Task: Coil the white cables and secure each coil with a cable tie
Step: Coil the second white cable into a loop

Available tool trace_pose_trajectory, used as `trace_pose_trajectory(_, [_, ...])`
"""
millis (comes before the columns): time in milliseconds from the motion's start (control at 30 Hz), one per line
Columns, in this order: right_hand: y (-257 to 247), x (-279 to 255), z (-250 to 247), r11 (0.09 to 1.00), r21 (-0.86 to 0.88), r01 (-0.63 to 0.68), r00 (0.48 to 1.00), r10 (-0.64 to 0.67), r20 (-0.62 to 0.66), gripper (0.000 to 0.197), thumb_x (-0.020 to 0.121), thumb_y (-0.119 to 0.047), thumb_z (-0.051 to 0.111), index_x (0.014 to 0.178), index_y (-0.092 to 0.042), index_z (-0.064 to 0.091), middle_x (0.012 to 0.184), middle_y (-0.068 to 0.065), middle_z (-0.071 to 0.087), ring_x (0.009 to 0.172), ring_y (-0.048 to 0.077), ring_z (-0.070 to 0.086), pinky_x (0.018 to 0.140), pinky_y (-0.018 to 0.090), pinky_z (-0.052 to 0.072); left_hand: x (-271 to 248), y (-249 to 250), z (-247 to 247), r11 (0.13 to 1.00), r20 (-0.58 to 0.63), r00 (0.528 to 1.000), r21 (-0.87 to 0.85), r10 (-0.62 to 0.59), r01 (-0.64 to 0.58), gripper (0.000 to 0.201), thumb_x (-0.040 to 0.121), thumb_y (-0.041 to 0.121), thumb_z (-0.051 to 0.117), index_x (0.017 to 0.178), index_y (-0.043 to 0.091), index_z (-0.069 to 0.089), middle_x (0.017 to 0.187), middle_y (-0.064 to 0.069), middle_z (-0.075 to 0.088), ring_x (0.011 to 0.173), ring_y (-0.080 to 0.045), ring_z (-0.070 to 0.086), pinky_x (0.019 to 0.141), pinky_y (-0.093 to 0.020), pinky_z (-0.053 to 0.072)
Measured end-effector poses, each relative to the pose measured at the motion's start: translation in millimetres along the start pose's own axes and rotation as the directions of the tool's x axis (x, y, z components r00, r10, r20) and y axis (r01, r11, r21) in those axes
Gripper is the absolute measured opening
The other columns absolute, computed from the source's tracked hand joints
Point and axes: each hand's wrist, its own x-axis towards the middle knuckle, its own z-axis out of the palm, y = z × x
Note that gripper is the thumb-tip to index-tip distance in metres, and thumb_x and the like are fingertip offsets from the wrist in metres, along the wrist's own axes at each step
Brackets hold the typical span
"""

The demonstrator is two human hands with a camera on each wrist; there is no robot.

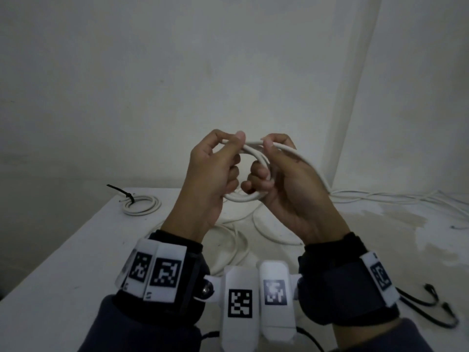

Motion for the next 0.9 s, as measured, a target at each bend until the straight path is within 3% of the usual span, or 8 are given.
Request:
trace_pose_trajectory(100, [-3,-1,-4,0.999,0.024,-0.033,0.999,0.033,-0.025,0.028,0.092,-0.033,0.051,0.11,-0.012,0.056,0.083,0.014,0.067,0.069,0.022,0.065,0.07,0.033,0.056,3,5,-7,1.0,-0.053,0.998,-0.003,0.019,-0.02,0.022,0.094,0.017,0.056,0.073,0.015,0.049,0.044,0.01,0.033,0.034,-0.003,0.021,0.032,-0.012,0.018])
trace_pose_trajectory(200, [-6,0,-10,0.998,0.065,-0.01,0.989,0.02,-0.149,0.031,0.083,-0.037,0.061,0.103,-0.013,0.064,0.099,0.016,0.065,0.089,0.028,0.066,0.081,0.039,0.056,5,9,-15,0.998,-0.079,0.995,0.013,0.059,-0.058,0.026,0.094,0.014,0.056,0.07,0.016,0.048,0.041,0.012,0.033,0.034,-0.002,0.02,0.033,-0.011,0.017])
trace_pose_trajectory(333, [-5,2,-17,0.99,0.093,0.109,0.949,-0.075,-0.308,0.015,0.089,-0.016,0.063,0.079,-0.007,0.069,0.078,0.009,0.066,0.063,0.012,0.062,0.061,0.023,0.053,5,12,-21,0.994,-0.096,0.991,0.054,0.096,-0.091,0.026,0.094,0.015,0.055,0.069,0.016,0.047,0.039,0.014,0.036,0.033,-0.002,0.02,0.033,-0.011,0.018])
trace_pose_trajectory(433, [-5,1,-21,0.983,-0.152,0.107,0.957,-0.143,-0.251,0.02,0.088,-0.01,0.063,0.07,-0.012,0.072,0.071,0.005,0.067,0.06,0.009,0.059,0.059,0.019,0.05,6,14,-25,0.993,-0.118,0.986,0.051,0.115,-0.11,0.024,0.094,0.016,0.056,0.071,0.016,0.048,0.04,0.014,0.037,0.034,-0.002,0.02,0.034,-0.012,0.018])
trace_pose_trajectory(533, [-7,-2,-23,0.906,-0.414,0.084,0.978,-0.154,-0.139,0.015,0.086,-0.01,0.064,0.074,-0.013,0.071,0.07,0.004,0.07,0.064,0.01,0.064,0.061,0.018,0.051,7,15,-27,0.991,-0.159,0.978,0.038,0.136,-0.132,0.021,0.094,0.018,0.057,0.074,0.015,0.05,0.04,0.014,0.037,0.034,-0.002,0.021,0.034,-0.013,0.019])
trace_pose_trajectory(600, [-8,-3,-24,0.885,-0.463,0.049,0.992,-0.097,-0.079,0.008,0.086,-0.007,0.063,0.084,-0.01,0.07,0.072,0.006,0.071,0.07,0.012,0.068,0.066,0.02,0.054,7,14,-27,0.988,-0.186,0.971,0.032,0.151,-0.148,0.02,0.093,0.019,0.058,0.075,0.014,0.051,0.04,0.014,0.038,0.034,-0.002,0.022,0.033,-0.014,0.02])
trace_pose_trajectory(733, [-9,-6,-23,0.841,-0.538,-0.05,0.998,0.054,-0.008,0.019,0.085,-0.008,0.064,0.103,-0.014,0.067,0.082,0.014,0.075,0.069,0.014,0.069,0.069,0.024,0.056,7,13,-20,0.988,-0.182,0.972,0.009,0.152,-0.153,0.019,0.093,0.021,0.058,0.077,0.013,0.052,0.039,0.013,0.04,0.034,-0.001,0.022,0.033,-0.015,0.02])
trace_pose_trajectory(900, [-12,-9,-22,0.863,-0.497,-0.084,0.996,0.08,-0.028,0.017,0.076,-0.003,0.068,0.091,-0.012,0.068,0.075,0.012,0.073,0.067,0.022,0.072,0.062,0.027,0.058,4,9,-11,0.99,-0.163,0.977,0.001,0.141,-0.142,0.018,0.093,0.022,0.058,0.079,0.014,0.052,0.04,0.012,0.043,0.034,-0.001,0.023,0.033,-0.015,0.021])
